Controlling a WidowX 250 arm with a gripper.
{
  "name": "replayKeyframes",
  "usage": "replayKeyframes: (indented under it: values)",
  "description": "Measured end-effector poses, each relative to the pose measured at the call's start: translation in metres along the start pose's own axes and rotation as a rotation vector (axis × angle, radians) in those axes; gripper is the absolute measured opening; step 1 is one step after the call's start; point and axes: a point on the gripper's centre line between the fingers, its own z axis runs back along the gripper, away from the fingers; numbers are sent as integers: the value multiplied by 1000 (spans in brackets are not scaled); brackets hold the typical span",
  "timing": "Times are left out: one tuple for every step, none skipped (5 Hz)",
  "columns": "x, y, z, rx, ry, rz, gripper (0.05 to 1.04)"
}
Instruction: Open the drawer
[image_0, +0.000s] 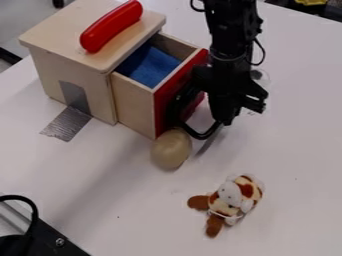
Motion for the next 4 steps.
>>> replayKeyframes:
  values:
    - [2,-1,5,-3,3,1,141]
    - [2,-1,13,3,3,-6,339]
    - [6,-6,26,11,-19,-24,653]
    - [7,-7,42,10,-34,-32,913]
